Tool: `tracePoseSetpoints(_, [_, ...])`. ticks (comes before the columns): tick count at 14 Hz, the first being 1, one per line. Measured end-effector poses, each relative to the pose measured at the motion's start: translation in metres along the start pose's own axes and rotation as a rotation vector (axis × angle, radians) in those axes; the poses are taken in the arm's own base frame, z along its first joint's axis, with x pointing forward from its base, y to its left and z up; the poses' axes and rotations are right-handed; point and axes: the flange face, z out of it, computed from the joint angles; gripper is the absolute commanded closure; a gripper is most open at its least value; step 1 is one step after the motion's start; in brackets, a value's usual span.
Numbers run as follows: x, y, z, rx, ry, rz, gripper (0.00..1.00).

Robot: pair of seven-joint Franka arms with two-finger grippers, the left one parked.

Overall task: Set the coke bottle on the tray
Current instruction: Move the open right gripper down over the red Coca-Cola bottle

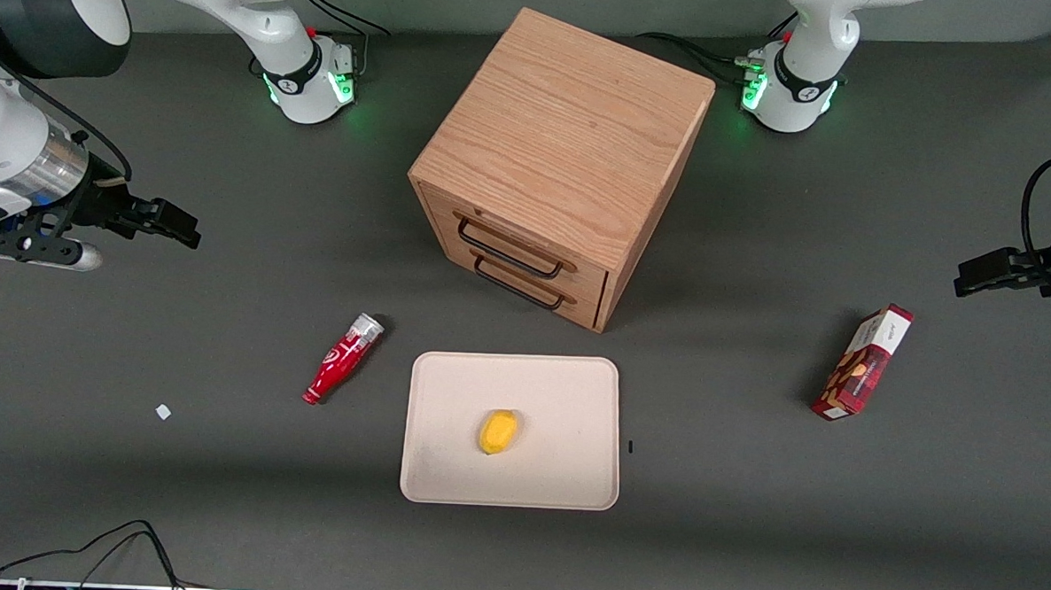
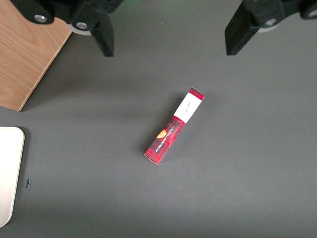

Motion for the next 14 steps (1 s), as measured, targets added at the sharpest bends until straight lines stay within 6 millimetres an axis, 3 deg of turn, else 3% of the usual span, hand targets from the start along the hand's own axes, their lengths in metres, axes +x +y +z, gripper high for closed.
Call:
tracePoseSetpoints(6, [0.004,0.001,0.0,-0.008,-0.054,0.008,0.0])
tracePoseSetpoints(8, [0.01,0.001,0.008,-0.014,-0.099,0.051,0.0])
tracePoseSetpoints(11, [0.028,-0.024,0.041,0.004,-0.112,0.207,0.0])
tracePoseSetpoints(14, [0.055,-0.076,0.106,0.026,-0.074,0.289,0.0])
